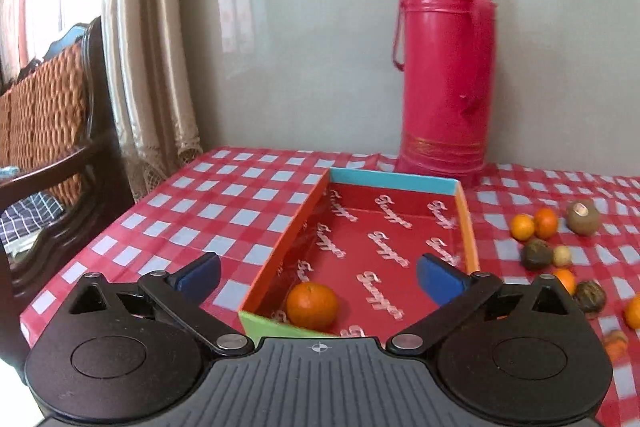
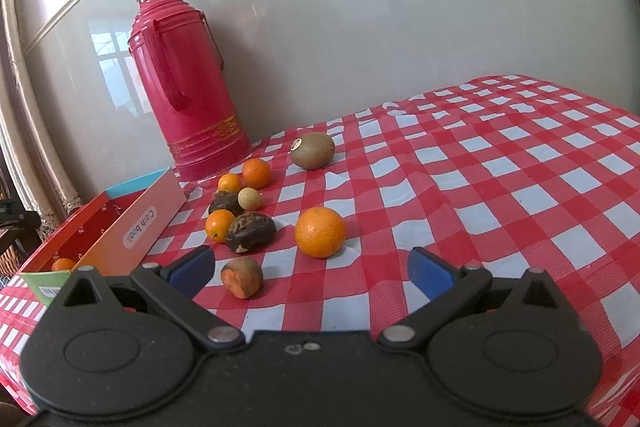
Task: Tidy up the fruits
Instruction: 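Reach the right gripper to the brown round fruit and close on it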
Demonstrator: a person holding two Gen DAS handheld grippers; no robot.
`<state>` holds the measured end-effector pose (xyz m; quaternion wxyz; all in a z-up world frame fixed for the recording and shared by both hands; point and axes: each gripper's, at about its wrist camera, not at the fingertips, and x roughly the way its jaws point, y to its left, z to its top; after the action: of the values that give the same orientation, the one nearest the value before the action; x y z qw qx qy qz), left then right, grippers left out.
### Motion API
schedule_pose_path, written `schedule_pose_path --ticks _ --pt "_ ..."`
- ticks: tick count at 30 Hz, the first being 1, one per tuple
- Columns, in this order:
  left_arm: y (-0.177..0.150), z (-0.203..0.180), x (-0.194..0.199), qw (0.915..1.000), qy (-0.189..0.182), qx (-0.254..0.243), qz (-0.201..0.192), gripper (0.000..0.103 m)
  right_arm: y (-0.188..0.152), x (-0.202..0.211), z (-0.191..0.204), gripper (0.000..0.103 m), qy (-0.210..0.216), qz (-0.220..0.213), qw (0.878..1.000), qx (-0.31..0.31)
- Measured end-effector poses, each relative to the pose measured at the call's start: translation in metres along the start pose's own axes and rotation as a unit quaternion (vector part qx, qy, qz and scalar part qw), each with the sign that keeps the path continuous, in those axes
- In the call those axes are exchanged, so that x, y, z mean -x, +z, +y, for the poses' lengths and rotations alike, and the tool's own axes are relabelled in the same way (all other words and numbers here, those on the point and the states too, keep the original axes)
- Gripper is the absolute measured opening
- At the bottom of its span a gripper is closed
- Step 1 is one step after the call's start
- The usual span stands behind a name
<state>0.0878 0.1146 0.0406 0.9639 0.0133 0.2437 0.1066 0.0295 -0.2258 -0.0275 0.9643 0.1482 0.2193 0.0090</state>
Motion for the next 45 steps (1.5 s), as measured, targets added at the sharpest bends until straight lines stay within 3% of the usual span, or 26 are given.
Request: schedule_pose_path --ticks 11,18,25,29,31,33,38,45 --pt "-0.056 0.011 0.032 0.9993 0.020 -0.029 -0.011 0.103 0.001 0.002 0.009 0.098 0.012 -0.003 0.999 0.034" --pt "-0.063 0.028 0.034 0.9994 0.032 0.009 -0.010 0.103 0.003 -0.006 0.018 0.097 0.028 0.013 0.999 0.044" --pt "-0.068 0.049 0.031 0.9978 0.033 0.057 -0.001 0.103 0.004 -0.020 0.046 0.082 0.045 0.034 0.993 0.103" --pt "-0.070 0.053 0.030 0.9975 0.039 0.059 -0.001 0.103 0.008 -0.030 0.052 0.081 0.037 0.042 0.992 0.112" --pt "-0.070 0.054 0.030 0.9975 0.042 0.057 -0.002 0.103 0.008 -0.040 0.053 0.058 0.031 0.056 0.991 0.117" --pt "-0.070 0.055 0.029 0.9976 0.042 0.054 -0.001 0.103 0.006 -0.048 0.054 0.051 0.021 0.071 0.990 0.118" --pt "-0.070 0.058 0.029 0.9975 0.046 0.054 0.000 0.103 0.001 -0.061 0.056 0.052 0.011 0.092 0.988 0.123" --pt "-0.070 0.059 0.027 0.9973 0.049 0.055 0.005 0.103 -0.001 -0.065 0.057 0.044 0.006 0.093 0.988 0.126"
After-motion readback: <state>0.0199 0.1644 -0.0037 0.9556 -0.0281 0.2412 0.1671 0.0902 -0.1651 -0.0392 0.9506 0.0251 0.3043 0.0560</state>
